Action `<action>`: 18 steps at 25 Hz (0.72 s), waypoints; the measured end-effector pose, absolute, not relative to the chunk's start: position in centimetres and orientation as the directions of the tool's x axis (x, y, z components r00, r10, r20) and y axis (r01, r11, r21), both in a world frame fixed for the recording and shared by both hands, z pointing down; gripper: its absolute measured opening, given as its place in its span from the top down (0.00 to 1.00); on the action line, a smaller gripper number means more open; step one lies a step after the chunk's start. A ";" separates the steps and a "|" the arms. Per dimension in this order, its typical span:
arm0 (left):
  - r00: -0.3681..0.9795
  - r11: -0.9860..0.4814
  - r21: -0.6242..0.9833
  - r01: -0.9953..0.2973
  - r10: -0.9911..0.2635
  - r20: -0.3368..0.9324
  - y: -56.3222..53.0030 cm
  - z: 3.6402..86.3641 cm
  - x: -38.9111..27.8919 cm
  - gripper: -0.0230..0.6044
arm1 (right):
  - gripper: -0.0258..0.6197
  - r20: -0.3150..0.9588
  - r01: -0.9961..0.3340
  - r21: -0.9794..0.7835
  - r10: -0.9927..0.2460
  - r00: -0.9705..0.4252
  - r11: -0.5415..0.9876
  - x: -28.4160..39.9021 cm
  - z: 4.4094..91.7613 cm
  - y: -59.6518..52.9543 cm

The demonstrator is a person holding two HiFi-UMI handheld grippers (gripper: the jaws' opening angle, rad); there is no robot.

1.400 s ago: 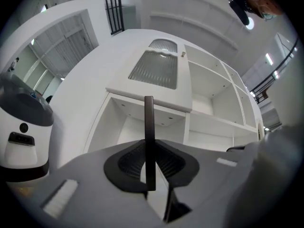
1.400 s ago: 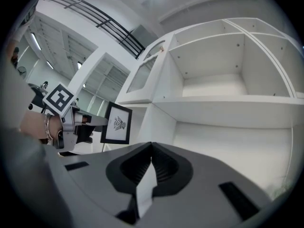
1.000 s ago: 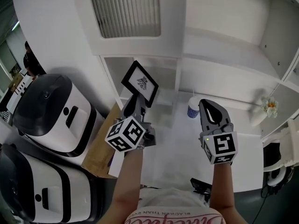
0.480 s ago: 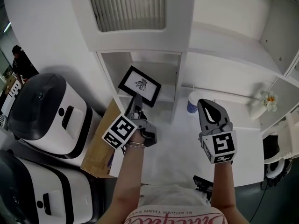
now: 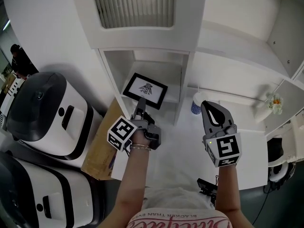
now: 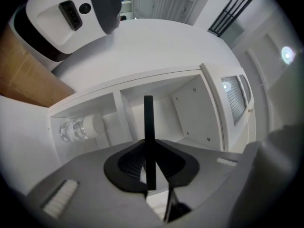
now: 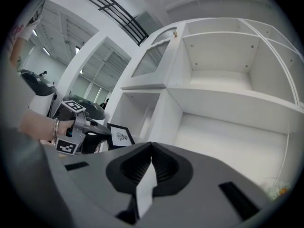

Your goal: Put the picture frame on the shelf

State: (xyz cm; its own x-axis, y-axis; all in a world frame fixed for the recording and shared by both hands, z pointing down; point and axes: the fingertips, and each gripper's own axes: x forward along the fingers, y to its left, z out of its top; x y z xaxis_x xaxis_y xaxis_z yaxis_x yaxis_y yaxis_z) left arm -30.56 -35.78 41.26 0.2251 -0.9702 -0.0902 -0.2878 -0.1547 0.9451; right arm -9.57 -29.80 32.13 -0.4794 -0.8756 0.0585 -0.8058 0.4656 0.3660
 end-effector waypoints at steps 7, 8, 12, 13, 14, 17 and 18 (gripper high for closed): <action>0.217 -0.092 0.983 -0.159 -0.974 -0.056 -36.4 43.0 -30.2 0.85 | 0.95 0.063 -0.798 0.370 -0.870 -0.490 0.476 -10.1 32.3 -30.0; 0.215 -0.082 0.986 -0.148 -0.975 -0.049 -36.4 43.2 -30.2 0.85 | 0.95 0.063 -0.797 0.370 -0.869 -0.491 0.477 -10.2 32.3 -30.0; 0.216 -0.076 0.983 -0.169 -0.976 -0.038 -36.7 43.3 -30.0 0.85 | 0.95 0.066 -0.797 0.368 -0.868 -0.492 0.480 -10.4 32.5 -30.1; 0.220 -0.076 0.981 -0.178 -0.975 -0.036 -36.8 43.3 -30.0 0.85 | 0.95 0.067 -0.797 0.367 -0.868 -0.492 0.480 -10.4 32.5 -30.1; 0.224 -0.076 0.980 -0.184 -0.974 -0.034 -36.9 43.3 -29.9 0.85 | 0.95 0.068 -0.797 0.365 -0.868 -0.492 0.480 -10.4 32.6 -30.2; 0.237 -0.076 0.975 -0.207 -0.971 -0.025 -37.3 43.3 -29.6 0.85 | 0.95 0.072 -0.794 0.368 -0.866 -0.494 0.483 -10.5 32.7 -30.2; 0.241 -0.073 0.973 -0.219 -0.970 -0.018 -37.5 43.3 -29.5 0.84 | 0.95 0.073 -0.792 0.370 -0.866 -0.495 0.485 -10.5 32.7 -30.2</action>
State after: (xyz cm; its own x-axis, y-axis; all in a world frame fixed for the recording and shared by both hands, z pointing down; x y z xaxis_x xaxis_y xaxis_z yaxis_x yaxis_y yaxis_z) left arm -29.51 -37.50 43.30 0.2411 -0.9703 -0.0183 -0.2187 -0.0728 0.9731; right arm -10.51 -30.16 32.71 -0.4952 -0.8657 0.0733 -0.7924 0.4847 0.3704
